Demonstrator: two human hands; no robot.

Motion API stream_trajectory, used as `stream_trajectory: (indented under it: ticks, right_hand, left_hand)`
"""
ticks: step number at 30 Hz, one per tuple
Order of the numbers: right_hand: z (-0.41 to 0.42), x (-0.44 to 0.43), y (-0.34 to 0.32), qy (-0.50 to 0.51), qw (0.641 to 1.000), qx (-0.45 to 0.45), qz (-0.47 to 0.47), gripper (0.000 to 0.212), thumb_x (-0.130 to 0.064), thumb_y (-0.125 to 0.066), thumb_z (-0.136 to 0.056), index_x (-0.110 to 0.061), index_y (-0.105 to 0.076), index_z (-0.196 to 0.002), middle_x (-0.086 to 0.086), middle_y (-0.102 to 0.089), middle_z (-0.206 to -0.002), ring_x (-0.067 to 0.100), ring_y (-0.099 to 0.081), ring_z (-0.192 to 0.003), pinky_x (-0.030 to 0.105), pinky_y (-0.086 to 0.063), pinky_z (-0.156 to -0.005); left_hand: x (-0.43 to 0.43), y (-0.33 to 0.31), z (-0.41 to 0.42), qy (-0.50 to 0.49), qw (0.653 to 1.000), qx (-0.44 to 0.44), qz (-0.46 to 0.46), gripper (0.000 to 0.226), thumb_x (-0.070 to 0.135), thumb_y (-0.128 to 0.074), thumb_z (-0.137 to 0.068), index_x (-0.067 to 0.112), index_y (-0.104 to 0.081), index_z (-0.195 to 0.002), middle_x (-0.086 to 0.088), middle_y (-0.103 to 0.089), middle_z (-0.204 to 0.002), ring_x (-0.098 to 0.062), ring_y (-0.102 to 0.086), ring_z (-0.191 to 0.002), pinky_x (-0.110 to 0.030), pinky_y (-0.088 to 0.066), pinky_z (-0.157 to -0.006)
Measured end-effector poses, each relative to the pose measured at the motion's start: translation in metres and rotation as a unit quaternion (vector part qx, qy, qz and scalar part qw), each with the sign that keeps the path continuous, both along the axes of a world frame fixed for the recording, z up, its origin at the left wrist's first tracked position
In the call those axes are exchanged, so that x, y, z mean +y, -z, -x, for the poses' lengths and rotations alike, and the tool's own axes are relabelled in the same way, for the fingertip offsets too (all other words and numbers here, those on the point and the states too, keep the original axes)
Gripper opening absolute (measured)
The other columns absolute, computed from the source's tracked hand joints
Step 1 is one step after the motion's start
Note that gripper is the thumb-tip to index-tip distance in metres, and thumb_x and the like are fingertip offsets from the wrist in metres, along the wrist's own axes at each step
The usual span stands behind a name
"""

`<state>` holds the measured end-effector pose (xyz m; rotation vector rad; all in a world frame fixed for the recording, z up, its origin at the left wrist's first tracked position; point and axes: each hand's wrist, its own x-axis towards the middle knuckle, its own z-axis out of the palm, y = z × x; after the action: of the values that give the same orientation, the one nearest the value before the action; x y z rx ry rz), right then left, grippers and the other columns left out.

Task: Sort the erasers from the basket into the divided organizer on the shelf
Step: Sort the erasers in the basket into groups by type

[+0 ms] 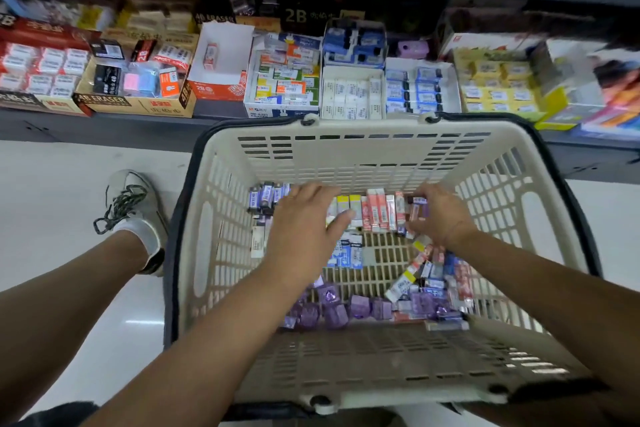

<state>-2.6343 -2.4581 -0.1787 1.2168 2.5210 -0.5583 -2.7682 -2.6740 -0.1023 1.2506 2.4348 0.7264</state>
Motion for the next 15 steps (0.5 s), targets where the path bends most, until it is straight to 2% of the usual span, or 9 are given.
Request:
stream_trajectory:
  ticks: [2, 5, 8, 15]
  right_hand:
    - [-0.006, -0.002, 0.010, -0.054, 0.997, -0.050, -0.027, 0.081, -0.040, -0.081, -0.069, -0.018, -0.042, -0.136, 0.008, -0.047, -0.134, 0.027, -0.039, -0.127, 0.038, -0.034, -0.105]
    - [-0.008, -0.012, 0.024, -0.062, 0.995, -0.053, -0.054, 0.090, -0.044, -0.078, -0.069, -0.022, -0.031, -0.142, 0.005, -0.039, -0.140, 0.027, -0.028, -0.134, 0.045, -0.023, -0.111]
    - [-0.011, -0.014, 0.031, -0.073, 0.993, -0.042, -0.087, 0.086, -0.044, -0.077, -0.070, -0.021, -0.031, -0.139, 0.003, -0.039, -0.140, 0.026, -0.027, -0.134, 0.046, -0.022, -0.111]
    - [-0.014, -0.002, 0.030, -0.094, 0.989, -0.021, -0.116, 0.058, -0.034, -0.064, -0.084, -0.019, -0.041, -0.135, 0.002, -0.046, -0.136, 0.022, -0.035, -0.129, 0.035, -0.027, -0.103]
  left_hand:
    - [0.022, 0.029, -0.009, 0.040, 0.997, -0.031, 0.059, 0.048, 0.040, -0.050, -0.096, 0.015, -0.050, -0.137, -0.005, -0.052, -0.133, -0.026, -0.045, -0.123, -0.037, -0.033, -0.103]
    - [0.046, 0.064, -0.018, 0.111, 0.987, -0.015, 0.116, 0.054, 0.038, -0.046, -0.098, 0.018, -0.034, -0.147, -0.004, -0.036, -0.148, -0.025, -0.033, -0.134, -0.035, -0.026, -0.110]
    - [0.062, 0.084, -0.024, 0.144, 0.979, 0.014, 0.143, 0.062, 0.037, -0.047, -0.098, 0.020, -0.022, -0.151, -0.002, -0.023, -0.155, -0.023, -0.024, -0.140, -0.036, -0.016, -0.114]
    - [0.067, 0.106, -0.028, 0.190, 0.959, 0.066, 0.200, 0.069, 0.040, -0.040, -0.100, 0.017, -0.004, -0.154, 0.002, 0.000, -0.161, -0.020, -0.006, -0.147, -0.041, -0.002, -0.118]
